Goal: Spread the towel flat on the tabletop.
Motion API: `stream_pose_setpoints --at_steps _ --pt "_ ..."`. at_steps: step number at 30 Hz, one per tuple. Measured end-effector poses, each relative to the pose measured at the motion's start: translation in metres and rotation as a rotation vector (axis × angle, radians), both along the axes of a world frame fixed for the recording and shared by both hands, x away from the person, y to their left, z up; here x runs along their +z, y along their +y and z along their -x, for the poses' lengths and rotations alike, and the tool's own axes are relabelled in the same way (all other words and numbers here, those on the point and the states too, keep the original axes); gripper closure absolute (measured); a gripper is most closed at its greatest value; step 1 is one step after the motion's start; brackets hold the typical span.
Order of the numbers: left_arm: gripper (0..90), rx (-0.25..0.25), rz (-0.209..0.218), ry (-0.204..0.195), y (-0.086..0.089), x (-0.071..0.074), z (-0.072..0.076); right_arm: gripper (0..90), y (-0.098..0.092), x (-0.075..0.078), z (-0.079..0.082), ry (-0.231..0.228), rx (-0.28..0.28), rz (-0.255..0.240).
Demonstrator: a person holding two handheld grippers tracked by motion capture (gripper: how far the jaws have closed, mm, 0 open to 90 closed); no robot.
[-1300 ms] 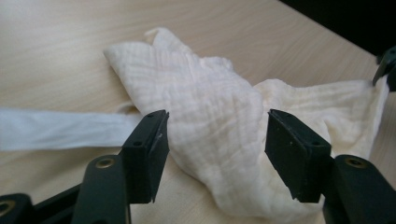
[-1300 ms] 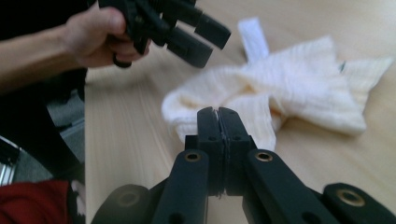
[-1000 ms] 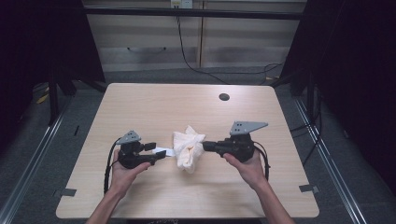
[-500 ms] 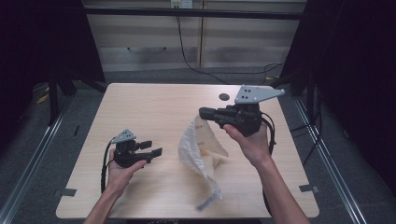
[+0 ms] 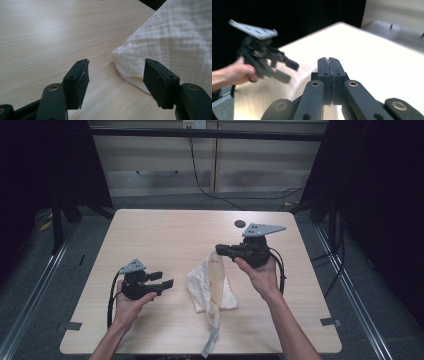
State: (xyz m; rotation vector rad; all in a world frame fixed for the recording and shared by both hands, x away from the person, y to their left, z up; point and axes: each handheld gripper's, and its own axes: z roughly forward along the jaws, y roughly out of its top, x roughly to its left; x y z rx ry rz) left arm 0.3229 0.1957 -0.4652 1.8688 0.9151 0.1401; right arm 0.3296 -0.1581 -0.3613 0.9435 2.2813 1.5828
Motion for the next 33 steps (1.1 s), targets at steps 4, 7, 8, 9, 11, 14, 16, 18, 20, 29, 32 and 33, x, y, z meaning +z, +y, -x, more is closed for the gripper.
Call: stream_pose_setpoints --at_steps 4,7,8,9,11,14,16,18,20,29,32,33 --pt "41.1 -0.041 -0.010 -0.009 -0.007 0.000 0.004 89.5 -0.008 -0.038 -0.009 0.079 -0.038 0.023" --pt "43.7 -0.066 -0.020 -0.015 -0.012 0.000 0.007 89.5 -0.011 -0.060 -0.009 0.118 -0.046 0.051" --pt "44.1 -0.072 -0.023 -0.012 -0.013 0.000 0.007 89.5 -0.012 -0.066 -0.008 0.128 -0.045 0.061" --pt "44.2 -0.080 -0.023 -0.009 -0.014 -0.001 0.007 89.5 -0.012 -0.072 -0.007 0.141 -0.048 0.063" --pt "43.9 -0.085 -0.030 -0.008 -0.017 -0.001 0.008 89.5 -0.014 -0.084 -0.006 0.163 -0.046 0.066" --pt "42.5 -0.098 -0.030 -0.001 -0.021 -0.002 0.010 89.4 -0.013 -0.102 -0.005 0.195 -0.044 0.083" --pt "41.6 -0.108 -0.019 0.002 -0.024 -0.002 0.011 89.4 -0.013 -0.111 -0.006 0.208 -0.040 0.087" --pt "39.4 -0.116 -0.010 0.005 -0.028 -0.001 0.012 89.4 -0.011 -0.119 -0.005 0.231 -0.043 0.089" --pt "37.4 -0.137 -0.007 0.002 -0.033 0.000 0.015 89.4 -0.009 -0.124 -0.005 0.239 -0.040 0.104" --pt "30.3 -0.212 0.014 0.050 -0.059 -0.012 0.020 89.4 0.002 -0.145 -0.002 0.264 -0.028 0.144" --pt "53.2 -0.220 -0.027 0.062 -0.068 -0.022 0.017 89.4 0.002 -0.144 -0.001 0.272 -0.025 0.153" --pt "62.7 -0.229 -0.050 0.061 -0.069 -0.025 0.016 89.4 0.002 -0.144 -0.001 0.268 -0.020 0.159"
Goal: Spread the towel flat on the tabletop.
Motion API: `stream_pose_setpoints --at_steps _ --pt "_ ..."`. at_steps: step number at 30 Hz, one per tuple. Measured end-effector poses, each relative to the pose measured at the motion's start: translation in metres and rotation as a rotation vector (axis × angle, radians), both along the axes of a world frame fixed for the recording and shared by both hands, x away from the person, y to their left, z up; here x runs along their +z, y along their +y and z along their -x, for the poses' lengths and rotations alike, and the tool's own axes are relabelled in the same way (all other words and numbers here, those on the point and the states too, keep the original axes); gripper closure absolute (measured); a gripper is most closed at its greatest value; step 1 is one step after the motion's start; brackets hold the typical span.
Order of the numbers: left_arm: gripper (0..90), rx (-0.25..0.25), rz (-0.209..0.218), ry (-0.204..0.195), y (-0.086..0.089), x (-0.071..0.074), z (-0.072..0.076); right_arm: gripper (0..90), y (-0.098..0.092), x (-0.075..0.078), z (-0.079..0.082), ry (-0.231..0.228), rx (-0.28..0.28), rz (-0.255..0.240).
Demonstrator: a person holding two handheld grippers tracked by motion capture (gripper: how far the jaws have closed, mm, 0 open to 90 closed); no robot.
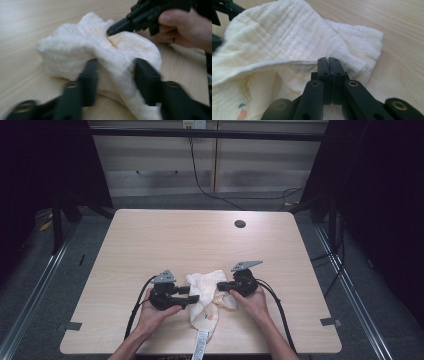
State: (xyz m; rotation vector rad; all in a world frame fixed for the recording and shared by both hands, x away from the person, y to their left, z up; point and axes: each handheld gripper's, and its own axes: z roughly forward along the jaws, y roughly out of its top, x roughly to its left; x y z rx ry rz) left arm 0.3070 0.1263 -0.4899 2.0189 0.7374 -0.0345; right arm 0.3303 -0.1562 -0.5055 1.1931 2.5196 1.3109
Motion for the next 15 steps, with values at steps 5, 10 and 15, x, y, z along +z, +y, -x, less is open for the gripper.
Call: stream_pose_setpoints --at_steps 5,10,15 --pt "83.8 0.019 -0.022 -0.005 0.004 -0.004 -0.011 89.4 -0.006 0.001 0.008 0.002 0.016 0.017" --pt "84.4 0.029 -0.029 -0.011 0.002 -0.005 -0.019 89.4 -0.012 0.004 0.024 -0.001 0.039 0.033" --pt "84.4 0.015 -0.036 0.001 -0.017 -0.015 -0.028 89.4 -0.021 0.003 0.049 0.005 0.056 0.021"
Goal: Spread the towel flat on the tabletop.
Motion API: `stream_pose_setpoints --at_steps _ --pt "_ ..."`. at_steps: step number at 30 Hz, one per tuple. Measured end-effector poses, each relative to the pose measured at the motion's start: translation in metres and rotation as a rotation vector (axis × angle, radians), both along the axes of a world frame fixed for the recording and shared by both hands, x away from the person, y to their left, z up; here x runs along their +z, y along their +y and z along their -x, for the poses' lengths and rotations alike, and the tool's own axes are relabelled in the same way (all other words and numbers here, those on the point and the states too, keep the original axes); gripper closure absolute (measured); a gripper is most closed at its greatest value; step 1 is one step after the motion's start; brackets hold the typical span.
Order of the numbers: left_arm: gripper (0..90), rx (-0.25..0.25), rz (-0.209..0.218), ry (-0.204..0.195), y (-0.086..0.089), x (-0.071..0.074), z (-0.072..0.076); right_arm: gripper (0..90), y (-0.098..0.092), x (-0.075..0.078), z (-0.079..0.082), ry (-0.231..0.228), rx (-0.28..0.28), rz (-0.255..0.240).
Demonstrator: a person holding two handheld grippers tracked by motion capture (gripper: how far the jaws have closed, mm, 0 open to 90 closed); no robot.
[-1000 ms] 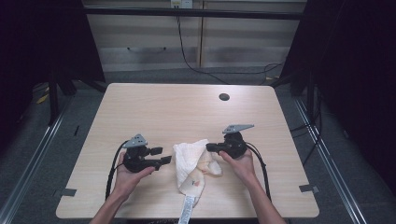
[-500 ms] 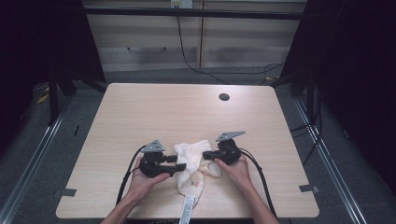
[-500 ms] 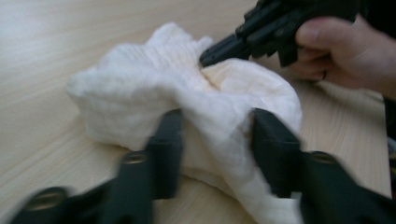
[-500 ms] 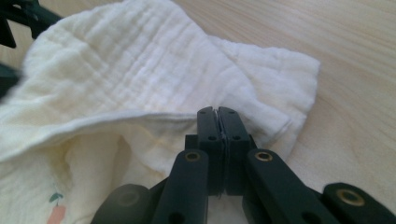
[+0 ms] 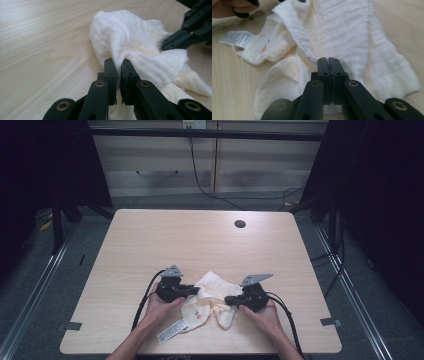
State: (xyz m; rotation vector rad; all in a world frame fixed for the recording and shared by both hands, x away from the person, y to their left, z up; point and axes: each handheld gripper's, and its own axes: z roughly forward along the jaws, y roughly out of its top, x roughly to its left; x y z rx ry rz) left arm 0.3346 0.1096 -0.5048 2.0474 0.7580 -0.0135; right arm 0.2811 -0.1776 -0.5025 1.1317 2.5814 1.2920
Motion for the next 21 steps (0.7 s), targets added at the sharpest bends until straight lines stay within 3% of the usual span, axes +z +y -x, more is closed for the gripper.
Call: stream_pose_setpoints --at_steps 4,9,15,20,21 --pt "68.9 0.025 0.003 0.021 0.000 0.000 -0.002 89.4 -0.005 0.000 0.008 -0.002 -0.008 0.005" --pt "49.7 0.035 0.005 0.010 0.020 0.016 0.006 89.4 -0.010 -0.001 0.007 -0.012 -0.017 0.006" --pt "43.4 0.014 0.006 0.005 0.045 0.022 0.030 89.4 -0.009 -0.002 0.007 -0.015 -0.022 0.009" --pt "38.5 0.005 -0.001 0.020 0.053 0.019 0.040 89.4 -0.009 -0.001 0.007 -0.017 -0.026 0.010" --pt "37.8 0.004 -0.006 0.038 0.055 0.015 0.046 89.4 -0.009 -0.001 0.008 -0.013 -0.027 0.011"
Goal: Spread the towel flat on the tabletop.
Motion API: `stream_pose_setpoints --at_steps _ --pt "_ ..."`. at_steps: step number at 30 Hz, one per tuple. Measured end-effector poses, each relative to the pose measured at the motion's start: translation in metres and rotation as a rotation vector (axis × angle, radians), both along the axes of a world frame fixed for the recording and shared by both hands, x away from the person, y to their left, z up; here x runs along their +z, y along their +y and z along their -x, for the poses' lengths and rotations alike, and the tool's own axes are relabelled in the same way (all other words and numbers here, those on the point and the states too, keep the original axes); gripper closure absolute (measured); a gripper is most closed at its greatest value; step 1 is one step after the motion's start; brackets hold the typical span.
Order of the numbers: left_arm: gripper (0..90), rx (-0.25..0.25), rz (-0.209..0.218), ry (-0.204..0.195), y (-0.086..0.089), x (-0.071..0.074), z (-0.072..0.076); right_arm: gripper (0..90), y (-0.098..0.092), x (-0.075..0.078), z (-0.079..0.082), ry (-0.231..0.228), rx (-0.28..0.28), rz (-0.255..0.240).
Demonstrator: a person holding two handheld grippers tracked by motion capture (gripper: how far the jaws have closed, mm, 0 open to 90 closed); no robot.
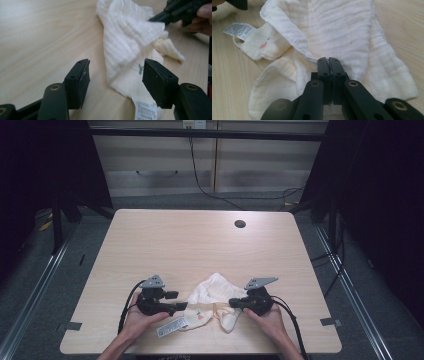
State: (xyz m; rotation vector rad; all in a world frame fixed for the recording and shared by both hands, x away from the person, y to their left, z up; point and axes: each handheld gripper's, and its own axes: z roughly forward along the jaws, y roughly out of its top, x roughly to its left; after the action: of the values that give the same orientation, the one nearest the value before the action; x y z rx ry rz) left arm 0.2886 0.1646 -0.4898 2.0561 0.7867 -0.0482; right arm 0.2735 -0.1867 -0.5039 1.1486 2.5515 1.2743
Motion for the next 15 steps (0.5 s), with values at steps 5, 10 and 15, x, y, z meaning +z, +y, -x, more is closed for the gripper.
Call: stream_pose_setpoints --at_steps 5,10,15 --pt "37.6 -0.018 -0.007 0.000 0.000 -0.005 0.013 89.3 -0.001 -0.001 0.000 0.001 0.000 -0.010" --pt "37.4 -0.019 -0.035 -0.004 -0.005 -0.010 0.014 89.2 -0.001 -0.001 0.001 -0.003 -0.002 -0.009" --pt "35.1 -0.032 -0.063 -0.007 -0.012 -0.014 0.013 89.2 -0.001 -0.001 0.001 -0.010 0.001 -0.012"
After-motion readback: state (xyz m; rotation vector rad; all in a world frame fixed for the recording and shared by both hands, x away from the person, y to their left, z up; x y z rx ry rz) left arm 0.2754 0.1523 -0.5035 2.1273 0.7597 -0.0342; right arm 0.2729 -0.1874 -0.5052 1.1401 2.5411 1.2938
